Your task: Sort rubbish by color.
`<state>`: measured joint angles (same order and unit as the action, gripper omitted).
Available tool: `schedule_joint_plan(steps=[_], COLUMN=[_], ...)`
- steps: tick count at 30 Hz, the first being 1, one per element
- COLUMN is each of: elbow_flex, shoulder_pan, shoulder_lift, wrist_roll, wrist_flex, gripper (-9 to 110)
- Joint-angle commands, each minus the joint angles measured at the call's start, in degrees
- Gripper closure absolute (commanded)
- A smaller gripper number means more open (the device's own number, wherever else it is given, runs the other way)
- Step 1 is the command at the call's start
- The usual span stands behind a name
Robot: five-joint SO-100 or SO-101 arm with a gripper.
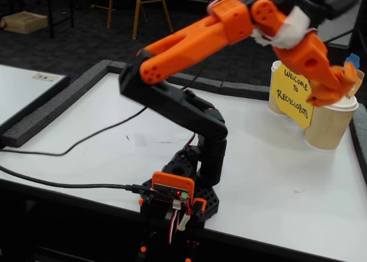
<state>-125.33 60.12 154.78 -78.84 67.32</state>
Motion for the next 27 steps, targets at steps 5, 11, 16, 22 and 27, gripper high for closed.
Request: schedule_joint_plan(steps=[5,11,16,22,27], elbow_flex=[-3.69,-1.93,-1.05,-1.14,2.55], shoulder_pan=[-6.86,-12.83,-17.23,-19.25,-19.25], shoulder_lift=[13.01,13.1,13.1,11.25,1.76], wrist_roll=[4.48,15.56,23.03,26.1,25.4], wrist_flex=[-8.26,-11.69,-14.33,-17.14,-19.34], gripper=[101,101,101,101,101])
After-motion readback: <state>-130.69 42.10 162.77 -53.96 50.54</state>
